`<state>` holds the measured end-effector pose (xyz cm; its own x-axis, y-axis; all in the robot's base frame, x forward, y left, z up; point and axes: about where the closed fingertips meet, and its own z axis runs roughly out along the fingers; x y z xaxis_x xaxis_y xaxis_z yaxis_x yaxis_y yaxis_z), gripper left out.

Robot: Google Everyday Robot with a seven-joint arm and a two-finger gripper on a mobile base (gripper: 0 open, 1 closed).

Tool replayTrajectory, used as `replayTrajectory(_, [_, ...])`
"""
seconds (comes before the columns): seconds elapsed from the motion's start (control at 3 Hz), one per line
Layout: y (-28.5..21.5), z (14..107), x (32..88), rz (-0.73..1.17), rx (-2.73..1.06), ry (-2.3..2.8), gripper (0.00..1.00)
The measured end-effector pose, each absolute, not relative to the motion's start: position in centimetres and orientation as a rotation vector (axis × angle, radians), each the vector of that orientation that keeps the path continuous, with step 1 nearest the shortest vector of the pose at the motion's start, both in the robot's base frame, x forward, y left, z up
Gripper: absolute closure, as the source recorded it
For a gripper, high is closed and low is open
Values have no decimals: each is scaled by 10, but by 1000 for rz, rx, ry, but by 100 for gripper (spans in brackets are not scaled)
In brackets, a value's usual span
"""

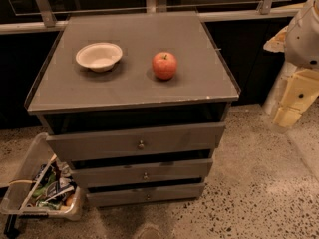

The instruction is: Open top drawer

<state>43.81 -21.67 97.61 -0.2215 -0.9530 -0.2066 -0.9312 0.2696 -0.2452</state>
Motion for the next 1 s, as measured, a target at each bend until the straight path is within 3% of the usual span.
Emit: replayTrajectory(1.0, [-201,954,436,-17,-1793,2081,0])
